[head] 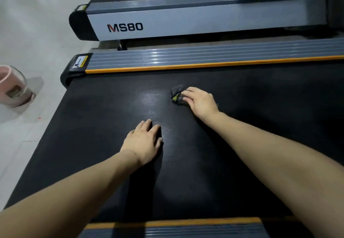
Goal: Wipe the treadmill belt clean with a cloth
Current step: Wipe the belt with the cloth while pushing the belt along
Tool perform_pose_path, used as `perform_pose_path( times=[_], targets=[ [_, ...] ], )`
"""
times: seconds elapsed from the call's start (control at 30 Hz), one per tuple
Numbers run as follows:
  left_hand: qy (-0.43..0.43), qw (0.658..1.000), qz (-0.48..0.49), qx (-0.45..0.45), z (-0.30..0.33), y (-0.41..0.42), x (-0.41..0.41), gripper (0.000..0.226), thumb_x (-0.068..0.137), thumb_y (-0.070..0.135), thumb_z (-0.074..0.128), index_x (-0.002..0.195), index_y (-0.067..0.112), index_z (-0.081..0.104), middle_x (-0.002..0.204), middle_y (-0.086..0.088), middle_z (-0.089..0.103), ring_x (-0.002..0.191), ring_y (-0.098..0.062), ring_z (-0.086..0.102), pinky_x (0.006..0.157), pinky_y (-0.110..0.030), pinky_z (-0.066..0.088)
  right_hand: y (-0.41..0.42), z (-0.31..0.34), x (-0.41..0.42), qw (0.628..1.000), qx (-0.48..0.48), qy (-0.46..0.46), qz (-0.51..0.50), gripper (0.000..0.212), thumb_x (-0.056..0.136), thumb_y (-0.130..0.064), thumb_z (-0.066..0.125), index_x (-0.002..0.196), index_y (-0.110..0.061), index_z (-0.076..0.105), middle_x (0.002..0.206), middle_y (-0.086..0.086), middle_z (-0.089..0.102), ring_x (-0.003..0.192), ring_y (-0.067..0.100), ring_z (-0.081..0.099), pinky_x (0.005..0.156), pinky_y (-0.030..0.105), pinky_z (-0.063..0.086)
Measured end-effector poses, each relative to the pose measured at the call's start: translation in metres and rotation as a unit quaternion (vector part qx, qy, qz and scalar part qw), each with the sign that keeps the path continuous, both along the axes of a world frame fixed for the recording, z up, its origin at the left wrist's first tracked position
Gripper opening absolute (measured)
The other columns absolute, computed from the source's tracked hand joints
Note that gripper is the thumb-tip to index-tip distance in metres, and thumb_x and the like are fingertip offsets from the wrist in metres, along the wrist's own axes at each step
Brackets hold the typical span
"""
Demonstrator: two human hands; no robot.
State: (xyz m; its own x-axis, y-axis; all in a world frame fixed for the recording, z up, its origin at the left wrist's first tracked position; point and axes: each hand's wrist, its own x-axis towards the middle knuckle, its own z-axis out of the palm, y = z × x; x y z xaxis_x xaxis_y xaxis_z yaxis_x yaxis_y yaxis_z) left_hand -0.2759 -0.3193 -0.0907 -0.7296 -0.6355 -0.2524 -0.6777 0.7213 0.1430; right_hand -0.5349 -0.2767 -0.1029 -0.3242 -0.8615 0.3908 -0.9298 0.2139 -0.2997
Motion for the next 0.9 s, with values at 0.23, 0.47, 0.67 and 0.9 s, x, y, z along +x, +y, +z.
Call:
perform_pose_path(
  times=[0.23,0.47,0.67,0.9],
  targets=[
    [0.118,0.991,0.004,-0.068,-0.014,-0.001,-0.027,0.040,0.103,0.037,0.040,0.140,0.029,0.050,0.152,0.004,0.045,0.146,-0.018,0.032,0.114,-0.039,0.029,0.140,-0.015,0.048,0.973,0.000,-0.043,0.225,0.022,0.098,-0.030,0.065,0.117,-0.023,0.072,0.125,0.000,0.066,0.113,0.017,0.065,0.096,0.028,0.053],
    [0.099,0.990,-0.061,-0.084,-0.025,-0.013,-0.048,0.038,0.099,0.034,0.044,0.136,0.029,0.051,0.146,0.005,0.047,0.138,-0.020,0.038,0.109,-0.040,0.033,0.062,-0.014,-0.037,0.996,-0.041,0.025,0.079,0.022,0.092,-0.025,0.068,0.111,-0.018,0.076,0.115,0.003,0.072,0.106,0.024,0.069,0.087,0.037,0.057],
    [0.110,0.984,-0.087,-0.111,-0.023,-0.014,-0.061,0.035,0.098,0.035,0.046,0.132,0.030,0.053,0.146,0.003,0.049,0.140,-0.020,0.040,0.110,-0.042,0.036,0.084,-0.007,-0.026,0.997,-0.048,-0.030,0.044,0.022,0.090,-0.030,0.069,0.107,-0.019,0.077,0.112,-0.001,0.073,0.101,0.021,0.070,0.083,0.034,0.057],
    [0.118,0.983,-0.087,-0.112,-0.024,-0.014,-0.097,0.041,0.103,0.038,0.041,0.140,0.028,0.052,0.153,0.000,0.046,0.147,-0.022,0.035,0.115,-0.042,0.033,0.175,-0.016,-0.010,0.972,0.013,-0.023,0.231,0.024,0.099,-0.030,0.064,0.118,-0.018,0.074,0.126,0.005,0.068,0.111,0.020,0.066,0.097,0.029,0.053]
  ],
)
